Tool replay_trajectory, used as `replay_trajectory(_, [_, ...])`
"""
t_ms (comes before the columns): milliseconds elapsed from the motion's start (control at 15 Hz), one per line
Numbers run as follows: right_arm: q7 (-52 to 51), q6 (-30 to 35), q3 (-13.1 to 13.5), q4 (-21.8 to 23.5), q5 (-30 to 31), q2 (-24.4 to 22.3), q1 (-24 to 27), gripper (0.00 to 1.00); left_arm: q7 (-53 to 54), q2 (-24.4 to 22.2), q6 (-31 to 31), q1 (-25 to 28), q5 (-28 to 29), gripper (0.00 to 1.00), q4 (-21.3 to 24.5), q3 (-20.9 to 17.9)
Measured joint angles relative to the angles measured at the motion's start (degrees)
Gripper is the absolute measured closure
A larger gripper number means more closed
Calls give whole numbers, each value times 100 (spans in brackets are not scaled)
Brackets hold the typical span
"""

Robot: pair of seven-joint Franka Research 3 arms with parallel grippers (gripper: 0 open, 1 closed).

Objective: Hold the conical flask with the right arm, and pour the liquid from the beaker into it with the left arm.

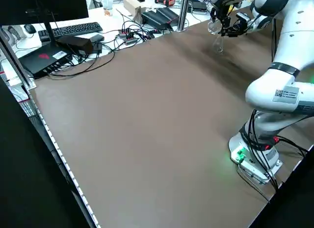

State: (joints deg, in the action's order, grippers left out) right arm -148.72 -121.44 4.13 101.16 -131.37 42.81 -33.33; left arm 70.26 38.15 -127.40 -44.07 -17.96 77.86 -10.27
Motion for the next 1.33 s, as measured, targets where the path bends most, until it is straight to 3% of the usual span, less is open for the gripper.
replay_trajectory(1333, [-4, -10, -1, 0, 0, 1, -16, 61, -149, -13, 266, -167, 285, 3, 0, -122])
